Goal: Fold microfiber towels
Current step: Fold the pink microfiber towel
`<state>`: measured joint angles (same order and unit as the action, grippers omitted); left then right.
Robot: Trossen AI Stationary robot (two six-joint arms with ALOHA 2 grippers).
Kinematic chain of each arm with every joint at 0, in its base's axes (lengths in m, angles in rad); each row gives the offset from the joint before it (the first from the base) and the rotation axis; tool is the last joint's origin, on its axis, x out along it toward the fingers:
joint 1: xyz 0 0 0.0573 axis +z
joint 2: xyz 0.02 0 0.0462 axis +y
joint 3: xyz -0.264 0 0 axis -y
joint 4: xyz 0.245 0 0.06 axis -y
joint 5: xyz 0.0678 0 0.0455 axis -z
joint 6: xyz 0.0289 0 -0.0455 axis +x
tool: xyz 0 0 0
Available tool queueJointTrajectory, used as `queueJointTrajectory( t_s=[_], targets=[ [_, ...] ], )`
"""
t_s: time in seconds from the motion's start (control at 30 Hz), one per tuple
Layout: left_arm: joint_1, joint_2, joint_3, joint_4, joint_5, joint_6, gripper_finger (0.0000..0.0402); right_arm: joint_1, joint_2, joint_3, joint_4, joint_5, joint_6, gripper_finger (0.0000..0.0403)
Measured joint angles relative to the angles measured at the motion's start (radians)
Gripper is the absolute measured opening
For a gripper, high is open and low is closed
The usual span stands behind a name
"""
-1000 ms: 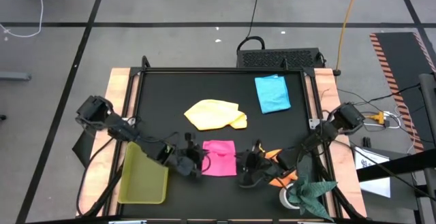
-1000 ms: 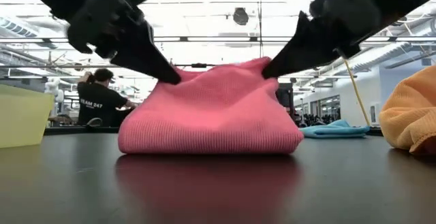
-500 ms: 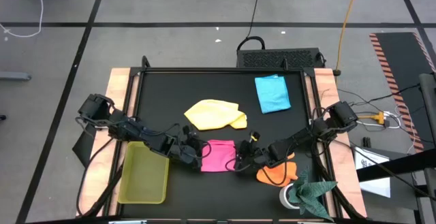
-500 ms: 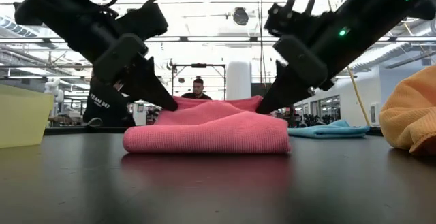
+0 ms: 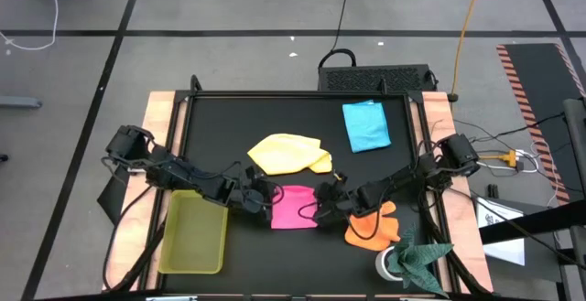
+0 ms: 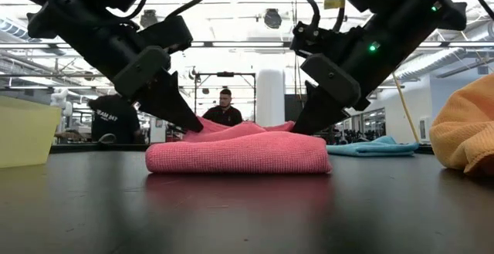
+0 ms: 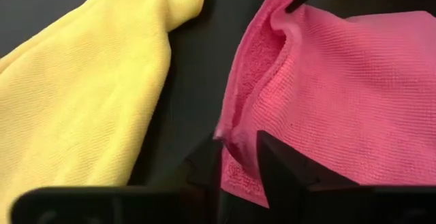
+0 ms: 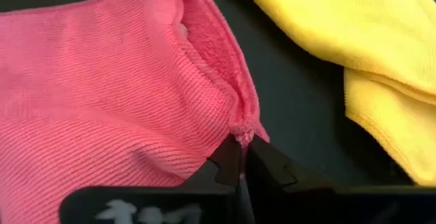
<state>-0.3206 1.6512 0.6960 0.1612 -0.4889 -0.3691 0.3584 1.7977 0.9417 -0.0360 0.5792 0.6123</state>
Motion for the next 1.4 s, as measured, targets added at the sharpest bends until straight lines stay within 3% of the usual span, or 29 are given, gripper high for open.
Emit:
queueJointTrajectory(
  t_s=[0.23, 0.43, 0.57, 0.7, 0.97, 1.27, 1.4],
  targets=[
    [0.0, -0.023, 0.0, -0.018, 0.052, -0.032, 0.0141, 0.001, -0.007, 0.0, -0.012, -0.005, 0.003, 0.0066],
    [-0.002, -0.103, 0.003, -0.137, 0.073, -0.111, 0.0137, 0.002, -0.081, 0.0, -0.122, -0.008, 0.041, 0.0132],
    [-0.004, -0.18, 0.005, -0.246, 0.066, -0.154, 0.013, 0.023, -0.139, 0.0, -0.175, -0.008, 0.063, 0.0151],
    [-0.015, -0.228, 0.004, -0.27, 0.049, -0.169, 0.0127, 0.066, -0.161, 0.0, -0.139, -0.014, 0.009, 0.0148],
    [-0.029, -0.177, 0.005, -0.097, 0.046, -0.127, 0.0127, 0.109, -0.087, 0.0, 0.078, -0.165, -0.108, 0.0122],
    [0.024, 0.088, 0.006, 0.397, 0.147, 0.005, 0.0127, 0.08, 0.038, 0.0, 0.246, -0.193, -0.157, 0.0067],
    [0.068, 0.181, 0.014, 0.445, 0.148, -0.027, 0.0127, 0.08, 0.045, 0.0, 0.235, -0.193, -0.154, 0.0041]
  ],
)
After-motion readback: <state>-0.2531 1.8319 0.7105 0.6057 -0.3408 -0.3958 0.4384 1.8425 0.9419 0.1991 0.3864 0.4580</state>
